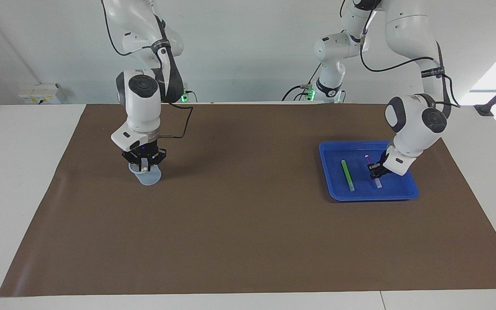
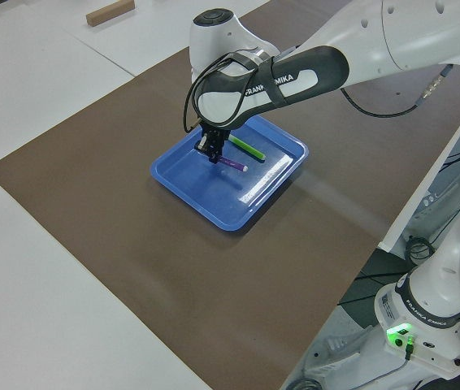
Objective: Right arm passes pens to left for tray arrangement
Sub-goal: 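Place the purple pen in the blue tray with the left gripper, then grasp the yellow pen from the cup with the right gripper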
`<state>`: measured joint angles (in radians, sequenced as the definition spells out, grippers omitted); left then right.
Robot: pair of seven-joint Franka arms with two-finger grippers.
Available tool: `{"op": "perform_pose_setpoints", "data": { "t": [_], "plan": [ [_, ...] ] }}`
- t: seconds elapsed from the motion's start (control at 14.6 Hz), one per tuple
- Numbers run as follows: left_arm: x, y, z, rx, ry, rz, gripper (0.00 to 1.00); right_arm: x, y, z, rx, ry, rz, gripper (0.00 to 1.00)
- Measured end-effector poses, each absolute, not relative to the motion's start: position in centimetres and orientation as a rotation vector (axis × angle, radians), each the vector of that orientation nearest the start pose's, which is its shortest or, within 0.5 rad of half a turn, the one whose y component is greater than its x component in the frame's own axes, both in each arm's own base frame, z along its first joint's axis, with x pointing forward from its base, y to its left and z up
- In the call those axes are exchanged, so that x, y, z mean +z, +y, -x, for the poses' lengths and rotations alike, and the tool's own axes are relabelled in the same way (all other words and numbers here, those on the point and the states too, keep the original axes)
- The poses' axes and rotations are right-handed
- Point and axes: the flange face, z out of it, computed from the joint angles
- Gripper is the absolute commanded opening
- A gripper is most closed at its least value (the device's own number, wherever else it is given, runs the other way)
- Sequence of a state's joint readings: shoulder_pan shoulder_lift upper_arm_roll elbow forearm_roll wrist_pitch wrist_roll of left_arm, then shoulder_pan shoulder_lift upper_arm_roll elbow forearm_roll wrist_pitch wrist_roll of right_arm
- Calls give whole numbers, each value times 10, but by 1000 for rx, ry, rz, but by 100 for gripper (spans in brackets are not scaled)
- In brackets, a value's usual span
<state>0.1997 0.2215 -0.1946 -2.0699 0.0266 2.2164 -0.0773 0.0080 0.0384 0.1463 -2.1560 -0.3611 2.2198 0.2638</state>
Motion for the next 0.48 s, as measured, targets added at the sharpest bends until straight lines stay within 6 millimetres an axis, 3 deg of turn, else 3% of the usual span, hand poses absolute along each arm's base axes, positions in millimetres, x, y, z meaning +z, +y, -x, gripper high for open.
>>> {"op": "perform_pose_setpoints", "data": {
  "t": [0.07,0.27,0.48],
  "plan": [
    [319,6,-572,111,-108,3157,87,386,72,-542,-146,-183,3407,0],
    [317,6,-571,115,-106,3157,87,387,72,-542,-153,-186,3409,0],
    [315,6,-570,119,-105,3157,87,404,72,-544,-202,-180,3412,0]
  ]
}}
